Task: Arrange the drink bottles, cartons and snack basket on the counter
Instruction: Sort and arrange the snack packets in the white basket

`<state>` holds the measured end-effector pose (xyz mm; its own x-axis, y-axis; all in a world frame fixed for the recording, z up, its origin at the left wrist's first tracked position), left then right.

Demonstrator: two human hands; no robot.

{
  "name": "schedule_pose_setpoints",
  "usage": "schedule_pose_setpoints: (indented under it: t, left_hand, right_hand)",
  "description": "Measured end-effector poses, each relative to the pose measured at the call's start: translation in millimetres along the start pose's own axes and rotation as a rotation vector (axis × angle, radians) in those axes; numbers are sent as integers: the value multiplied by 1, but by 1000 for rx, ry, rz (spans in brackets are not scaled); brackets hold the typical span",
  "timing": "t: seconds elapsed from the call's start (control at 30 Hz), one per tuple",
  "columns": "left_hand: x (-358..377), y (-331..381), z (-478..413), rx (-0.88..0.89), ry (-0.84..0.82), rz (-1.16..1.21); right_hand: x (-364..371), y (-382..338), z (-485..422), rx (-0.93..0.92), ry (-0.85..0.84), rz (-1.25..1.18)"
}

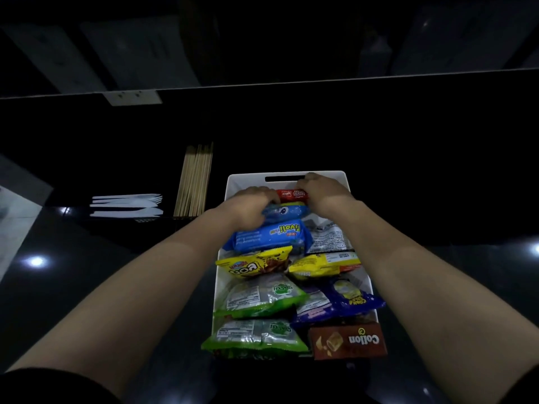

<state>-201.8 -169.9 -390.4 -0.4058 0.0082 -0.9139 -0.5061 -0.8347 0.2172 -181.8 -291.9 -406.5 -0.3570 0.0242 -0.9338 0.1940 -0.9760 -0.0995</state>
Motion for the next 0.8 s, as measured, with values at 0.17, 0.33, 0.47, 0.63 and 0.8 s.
schedule_pose_setpoints:
  t: [0.17,0.33,0.47,0.63,0.8]
  left_hand:
    - [13,3,0,32,-79,-47]
    - [21,3,-2,50,-128,-136]
    - [22,5,-4,67,-91,-255]
    - [13,-11,-6,-34,-46,-26]
    - [6,-17,4,-25,-10,51]
  right_hand:
    - [-3,4,2,7,112,35]
    - [-8,-1,8,-15,216,224]
    - [-10,1,9,1,220,234]
    - [-9,4,9,-7,214,197]
    - [-10,6,10,-18,227,179]
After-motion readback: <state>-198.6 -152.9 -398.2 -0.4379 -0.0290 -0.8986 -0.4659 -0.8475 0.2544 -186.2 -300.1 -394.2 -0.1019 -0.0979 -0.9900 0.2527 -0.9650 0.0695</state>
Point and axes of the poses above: each hand's wrist, its own z-axis away from the middle knuckle, its own x-axis out of the palm, y = z × x, the point moved 9 cm from there along -z, towards the middle knuckle, and after that the axes turned 7 degrees about -y, right-handed, at the moved point
